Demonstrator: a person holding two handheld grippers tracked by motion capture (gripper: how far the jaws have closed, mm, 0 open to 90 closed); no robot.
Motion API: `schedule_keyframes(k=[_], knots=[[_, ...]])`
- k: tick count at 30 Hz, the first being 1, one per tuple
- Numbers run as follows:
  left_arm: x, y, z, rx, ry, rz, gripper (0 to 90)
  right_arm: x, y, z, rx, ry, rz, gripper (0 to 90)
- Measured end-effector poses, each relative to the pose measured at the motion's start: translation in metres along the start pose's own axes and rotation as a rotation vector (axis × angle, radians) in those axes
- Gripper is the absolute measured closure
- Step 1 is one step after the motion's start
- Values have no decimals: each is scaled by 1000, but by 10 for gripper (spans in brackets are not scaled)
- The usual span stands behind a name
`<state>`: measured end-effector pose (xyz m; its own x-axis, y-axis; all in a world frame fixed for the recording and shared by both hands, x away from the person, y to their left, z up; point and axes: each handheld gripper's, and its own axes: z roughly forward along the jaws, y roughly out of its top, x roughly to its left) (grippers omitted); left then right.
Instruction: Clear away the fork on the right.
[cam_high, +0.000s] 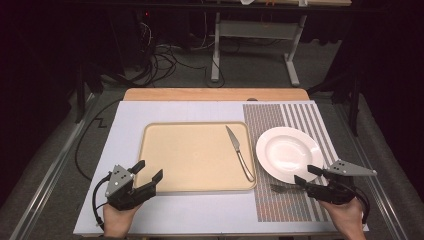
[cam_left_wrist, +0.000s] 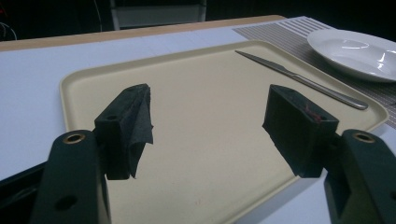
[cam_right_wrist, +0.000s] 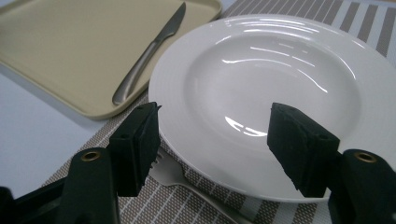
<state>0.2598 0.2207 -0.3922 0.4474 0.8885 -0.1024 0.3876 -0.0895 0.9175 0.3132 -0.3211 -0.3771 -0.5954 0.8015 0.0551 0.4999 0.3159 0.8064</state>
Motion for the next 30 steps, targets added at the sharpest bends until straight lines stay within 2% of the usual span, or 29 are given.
schedule_keyframes(k=[7, 16, 30], knots=[[-1, 0, 1, 2, -2, 10, 329, -3, 3, 0, 81, 17, -1, 407], [-1, 1, 1, 2, -6, 14, 329, -1, 5, 1, 192, -22, -39, 456], [-2, 0, 1, 4, -6, 14, 329, -4, 2, -1, 317, -42, -35, 515]])
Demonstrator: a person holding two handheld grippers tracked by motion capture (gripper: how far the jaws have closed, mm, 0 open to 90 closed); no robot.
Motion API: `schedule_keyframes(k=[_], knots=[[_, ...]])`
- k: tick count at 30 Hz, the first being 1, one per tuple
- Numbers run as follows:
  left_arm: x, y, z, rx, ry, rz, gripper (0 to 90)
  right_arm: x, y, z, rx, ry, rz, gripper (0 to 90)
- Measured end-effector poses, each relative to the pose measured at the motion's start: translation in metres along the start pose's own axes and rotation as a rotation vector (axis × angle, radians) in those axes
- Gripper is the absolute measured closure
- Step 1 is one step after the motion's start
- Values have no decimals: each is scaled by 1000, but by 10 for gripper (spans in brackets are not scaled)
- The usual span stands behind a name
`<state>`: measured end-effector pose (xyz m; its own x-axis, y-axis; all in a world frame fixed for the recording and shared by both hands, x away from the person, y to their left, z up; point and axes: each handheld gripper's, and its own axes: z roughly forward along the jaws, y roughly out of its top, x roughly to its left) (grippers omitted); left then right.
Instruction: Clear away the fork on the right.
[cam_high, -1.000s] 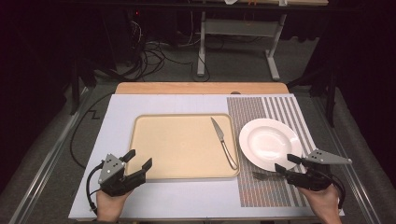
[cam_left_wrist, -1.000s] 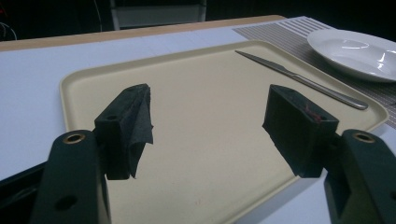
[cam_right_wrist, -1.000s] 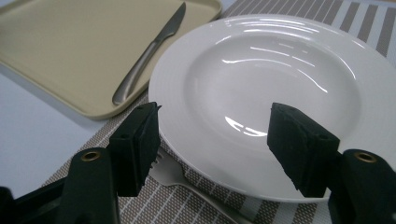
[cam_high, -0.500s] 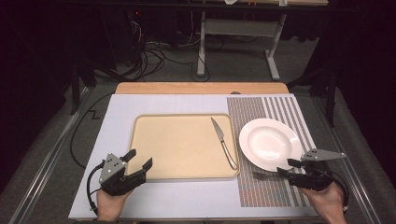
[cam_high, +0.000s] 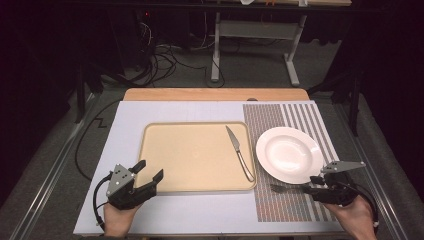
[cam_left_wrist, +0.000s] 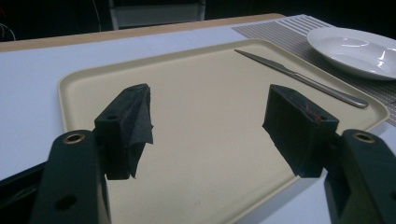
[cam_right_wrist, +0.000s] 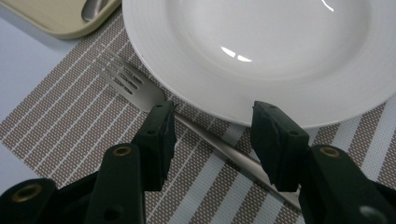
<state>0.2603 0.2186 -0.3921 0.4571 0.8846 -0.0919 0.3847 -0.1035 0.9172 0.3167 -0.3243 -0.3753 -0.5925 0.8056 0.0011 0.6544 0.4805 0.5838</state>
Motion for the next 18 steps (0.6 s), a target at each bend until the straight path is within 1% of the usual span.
schedule_keyframes(k=[4, 9, 12, 14, 15, 18], knots=[[0, 0, 0, -2, 0, -3, 329, -3, -3, 0, 39, -6, 1, 523], [0, 0, 0, -1, -1, -4, 329, -5, -5, 4, 106, -5, 7, 530], [1, 0, 0, -1, 0, -6, 329, -6, -5, 9, 127, -1, -1, 530], [1, 0, 0, -1, 0, -7, 329, -6, -4, 11, 142, -1, 4, 529], [1, 0, 0, -1, 0, -7, 329, -7, -3, 13, 145, 1, -5, 528], [1, 0, 0, 0, 1, -7, 329, -5, 1, 18, 157, 5, -12, 527]])
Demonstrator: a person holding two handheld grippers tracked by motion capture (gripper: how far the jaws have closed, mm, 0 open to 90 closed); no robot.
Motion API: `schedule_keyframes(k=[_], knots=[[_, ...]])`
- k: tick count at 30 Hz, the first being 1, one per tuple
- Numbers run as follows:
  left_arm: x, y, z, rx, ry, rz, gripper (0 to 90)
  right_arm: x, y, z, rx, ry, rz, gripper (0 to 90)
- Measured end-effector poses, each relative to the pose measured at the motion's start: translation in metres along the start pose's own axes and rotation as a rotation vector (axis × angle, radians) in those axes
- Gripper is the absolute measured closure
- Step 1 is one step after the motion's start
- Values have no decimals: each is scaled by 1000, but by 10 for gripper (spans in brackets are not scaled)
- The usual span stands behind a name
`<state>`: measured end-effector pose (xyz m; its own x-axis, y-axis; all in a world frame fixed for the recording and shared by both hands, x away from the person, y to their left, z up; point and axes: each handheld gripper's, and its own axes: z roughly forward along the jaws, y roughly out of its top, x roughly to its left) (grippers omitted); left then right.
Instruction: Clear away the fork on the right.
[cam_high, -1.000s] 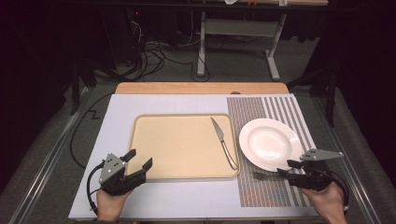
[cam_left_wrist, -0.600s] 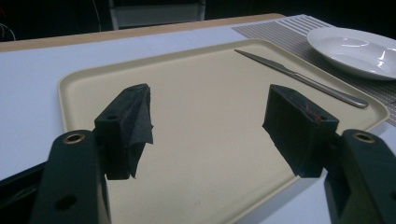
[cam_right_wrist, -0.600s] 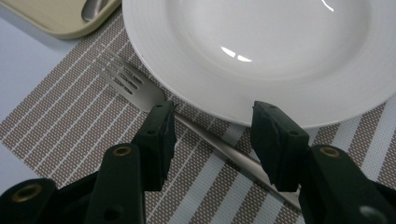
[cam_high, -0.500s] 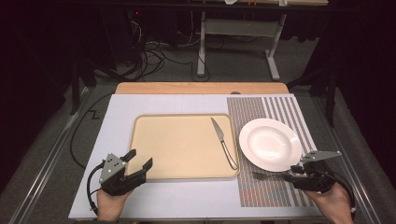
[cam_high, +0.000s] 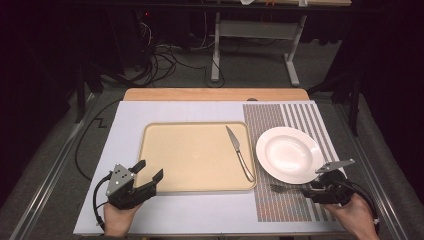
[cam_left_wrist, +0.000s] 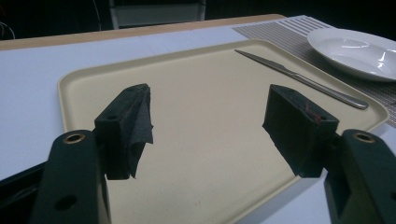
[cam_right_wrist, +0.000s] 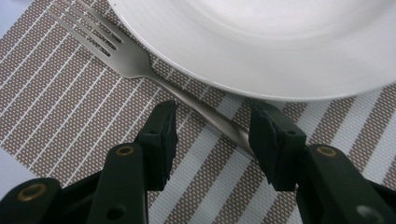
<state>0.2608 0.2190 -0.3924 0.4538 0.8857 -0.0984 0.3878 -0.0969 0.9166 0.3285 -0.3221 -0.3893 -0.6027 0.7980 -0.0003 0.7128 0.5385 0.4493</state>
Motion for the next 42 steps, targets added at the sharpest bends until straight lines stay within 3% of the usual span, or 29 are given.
schedule_keyframes(k=[6, 29, 37, 42], knots=[[0, 0, 0, 1, 1, -3, 329, 2, 7, 8, 46, -6, -26, 518], [-1, -1, 0, 3, -2, 6, 329, 3, 7, 15, 66, -24, -71, 500], [-2, -1, 0, 5, -4, 10, 330, 9, 8, 14, 87, -14, -84, 614], [-2, -1, 0, 6, -4, 12, 330, 13, 8, 13, 94, 2, -122, 664]])
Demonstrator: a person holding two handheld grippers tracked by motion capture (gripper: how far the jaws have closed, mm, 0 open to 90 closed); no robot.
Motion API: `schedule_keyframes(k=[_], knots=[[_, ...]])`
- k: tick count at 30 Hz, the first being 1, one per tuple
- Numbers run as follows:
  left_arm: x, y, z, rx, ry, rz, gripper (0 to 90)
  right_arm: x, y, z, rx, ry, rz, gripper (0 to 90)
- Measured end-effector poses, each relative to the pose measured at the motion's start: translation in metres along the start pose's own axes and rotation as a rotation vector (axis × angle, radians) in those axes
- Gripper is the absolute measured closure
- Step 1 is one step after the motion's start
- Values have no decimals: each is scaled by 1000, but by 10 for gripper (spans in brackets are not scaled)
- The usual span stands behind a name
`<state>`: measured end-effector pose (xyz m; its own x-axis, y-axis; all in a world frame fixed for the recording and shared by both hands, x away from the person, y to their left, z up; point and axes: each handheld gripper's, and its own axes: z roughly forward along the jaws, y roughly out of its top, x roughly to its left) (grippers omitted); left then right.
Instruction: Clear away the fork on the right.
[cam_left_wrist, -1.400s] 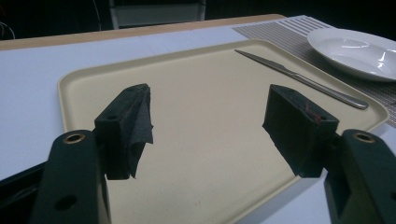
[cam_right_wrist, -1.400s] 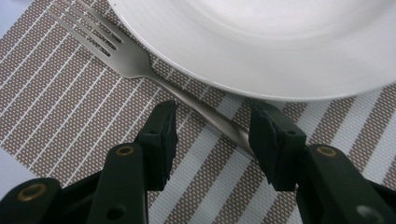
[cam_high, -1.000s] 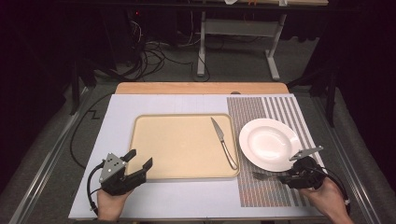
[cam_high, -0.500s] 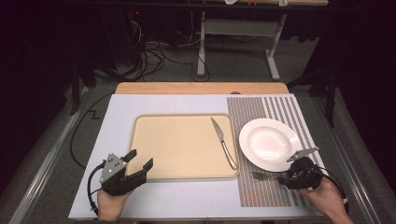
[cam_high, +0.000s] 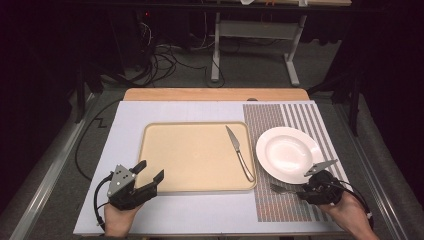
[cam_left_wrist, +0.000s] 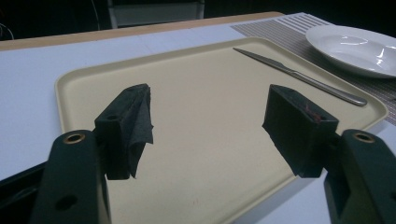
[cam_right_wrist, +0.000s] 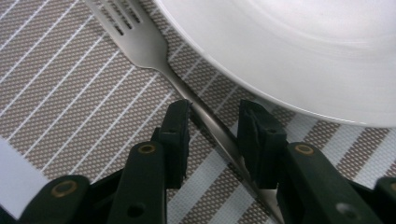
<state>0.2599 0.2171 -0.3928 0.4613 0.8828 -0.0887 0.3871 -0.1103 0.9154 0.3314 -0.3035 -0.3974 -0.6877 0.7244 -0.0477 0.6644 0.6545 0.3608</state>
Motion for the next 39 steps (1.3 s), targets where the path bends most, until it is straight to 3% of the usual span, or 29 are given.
schedule_keyframes(k=[8, 11, 13, 16, 21, 39], knots=[[0, 0, 0, 1, -1, -1, 330, 6, 3, 0, 16, 38, -40, 731], [0, 0, 1, 2, -1, -1, 330, 8, 3, 0, 10, 28, -49, 742], [0, 0, 1, 2, -3, -2, 330, 8, 3, 0, 13, 57, -53, 767], [0, 0, 1, 2, -3, -1, 330, 11, 3, 0, 10, 38, -67, 773], [0, 0, 1, 1, -3, -2, 330, 13, 5, 0, 21, 57, -87, 803], [0, 0, 1, 0, 0, 0, 330, 22, 9, 2, 21, 40, -174, 856]])
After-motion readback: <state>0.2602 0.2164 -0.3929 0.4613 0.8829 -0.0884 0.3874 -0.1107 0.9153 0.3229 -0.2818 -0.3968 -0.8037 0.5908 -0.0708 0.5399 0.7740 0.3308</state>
